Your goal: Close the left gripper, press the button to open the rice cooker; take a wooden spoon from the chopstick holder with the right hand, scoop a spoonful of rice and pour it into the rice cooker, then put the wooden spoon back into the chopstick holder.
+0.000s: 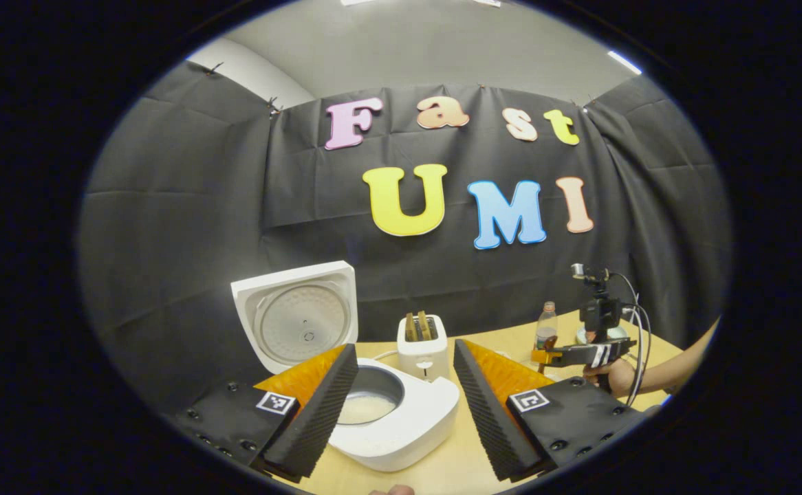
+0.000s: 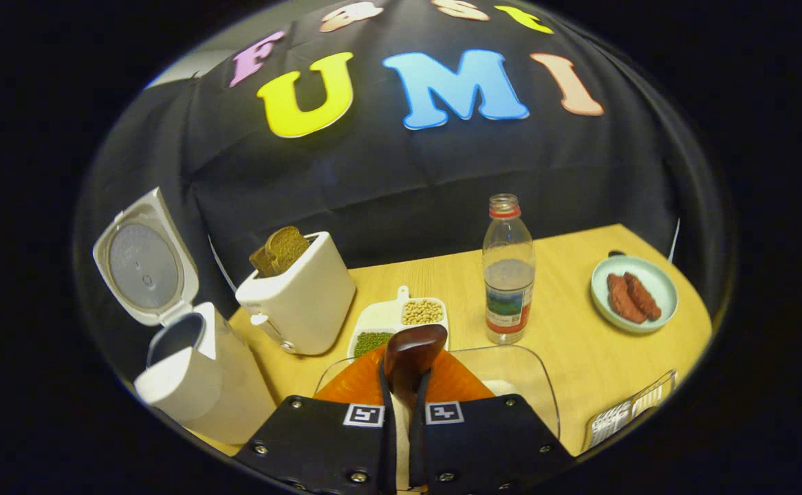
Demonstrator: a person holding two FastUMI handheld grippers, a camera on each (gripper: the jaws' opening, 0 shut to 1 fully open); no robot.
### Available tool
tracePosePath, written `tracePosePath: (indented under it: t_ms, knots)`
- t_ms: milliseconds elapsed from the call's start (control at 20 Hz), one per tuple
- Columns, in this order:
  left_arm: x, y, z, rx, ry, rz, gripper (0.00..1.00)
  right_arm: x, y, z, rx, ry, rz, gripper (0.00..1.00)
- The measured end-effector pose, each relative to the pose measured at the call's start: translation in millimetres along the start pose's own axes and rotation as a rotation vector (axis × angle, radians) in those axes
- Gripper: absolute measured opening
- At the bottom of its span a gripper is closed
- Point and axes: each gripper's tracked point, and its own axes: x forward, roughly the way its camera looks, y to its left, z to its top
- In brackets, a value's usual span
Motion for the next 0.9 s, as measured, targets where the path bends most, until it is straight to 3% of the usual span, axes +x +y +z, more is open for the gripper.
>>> tracePosePath:
  t_ms: [150,250,600,900]
  knots:
    - [0.5,-6.8,4.3,-0.008,-0.007,-0.003,0.97,-2.7,-24.0,6.1,0.29,0.024,0.033,0.08]
    - [1.0,-14.1,8.8,-0.007,-0.019,-0.013,0.97,-12.6,-40.6,20.7,0.413,-0.001,0.041,0.07]
    - [5.7,-37.1,19.6,-0.082,-0.053,-0.072,0.96,-70.0,-59.6,92.5,0.61,-0.135,0.139,0.07]
    - [0.2,-29.2,16.6,-0.09,-0.067,-0.068,0.97,-104.0,-30.3,138.7,0.769,-0.189,0.298,0.07]
